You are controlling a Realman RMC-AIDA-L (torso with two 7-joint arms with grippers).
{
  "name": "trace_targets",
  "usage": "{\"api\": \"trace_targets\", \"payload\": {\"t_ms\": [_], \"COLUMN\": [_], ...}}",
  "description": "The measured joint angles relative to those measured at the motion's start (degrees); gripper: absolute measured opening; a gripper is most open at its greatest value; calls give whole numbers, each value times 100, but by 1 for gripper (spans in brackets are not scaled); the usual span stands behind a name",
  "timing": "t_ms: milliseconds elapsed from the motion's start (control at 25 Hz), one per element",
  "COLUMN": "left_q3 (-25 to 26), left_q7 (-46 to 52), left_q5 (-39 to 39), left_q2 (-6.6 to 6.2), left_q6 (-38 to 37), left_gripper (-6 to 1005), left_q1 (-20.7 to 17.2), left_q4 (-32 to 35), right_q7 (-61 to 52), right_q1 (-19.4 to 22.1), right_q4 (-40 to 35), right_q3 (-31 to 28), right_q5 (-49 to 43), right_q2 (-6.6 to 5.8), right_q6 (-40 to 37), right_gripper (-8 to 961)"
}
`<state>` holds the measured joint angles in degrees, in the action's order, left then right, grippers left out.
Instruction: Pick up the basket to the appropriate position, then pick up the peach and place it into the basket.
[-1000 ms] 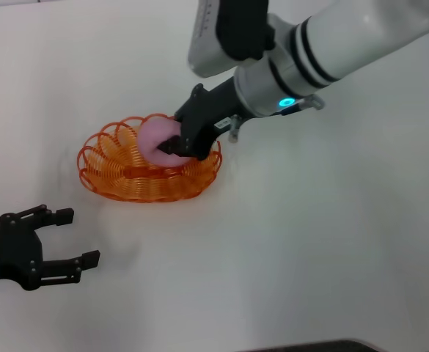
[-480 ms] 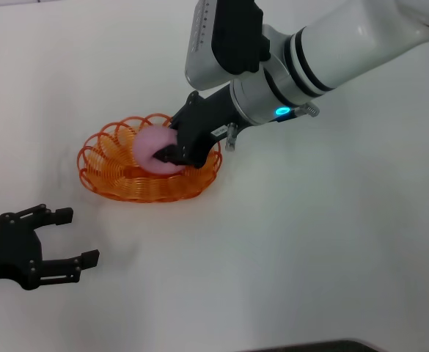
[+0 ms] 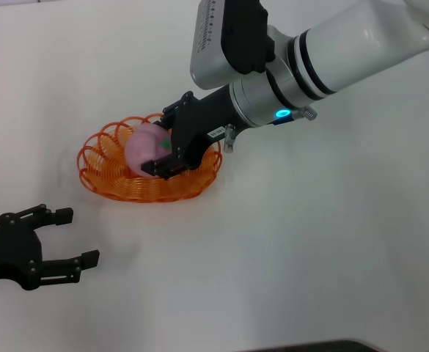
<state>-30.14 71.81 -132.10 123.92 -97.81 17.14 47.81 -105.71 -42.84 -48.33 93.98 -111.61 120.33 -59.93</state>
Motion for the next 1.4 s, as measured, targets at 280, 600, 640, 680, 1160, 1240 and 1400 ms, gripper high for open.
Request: {"api": "trace_targets", "payload": {"t_ms": [280,600,640,680,1160,1240,1400], "left_q3": [5,8,8,9,8,8,8], "left_q7": [0,46,47,47,53,53,53], "left_q5": [0,0,0,0,0,7,39], "left_q2": [0,0,0,0,0,0,-1], "left_q6": [-3,-7,-6,-6,-31,-43,-47], "left_gripper": [919,919,919,919,919,919,919], "left_q1": [0,0,0,0,54,61,71], "left_q4": [0,0,0,0,-15,-13,-7], "right_q7": [3,11,13,15,826,1122,1662], "right_q1": [13,18,24,31,904,1147,1571], "right_q4": [47,51,51,51,-382,-392,-422], "right_q3": [16,-3,-3,-3,-1294,-1807,-2688], "right_q5": [6,9,8,8,303,303,302], "right_q2": [-1,-1,-1,-1,-67,-73,-79], "right_q6": [16,-1,-1,-2,-1200,-1543,-2108], "right_gripper": [841,960,960,959,955,955,955]}}
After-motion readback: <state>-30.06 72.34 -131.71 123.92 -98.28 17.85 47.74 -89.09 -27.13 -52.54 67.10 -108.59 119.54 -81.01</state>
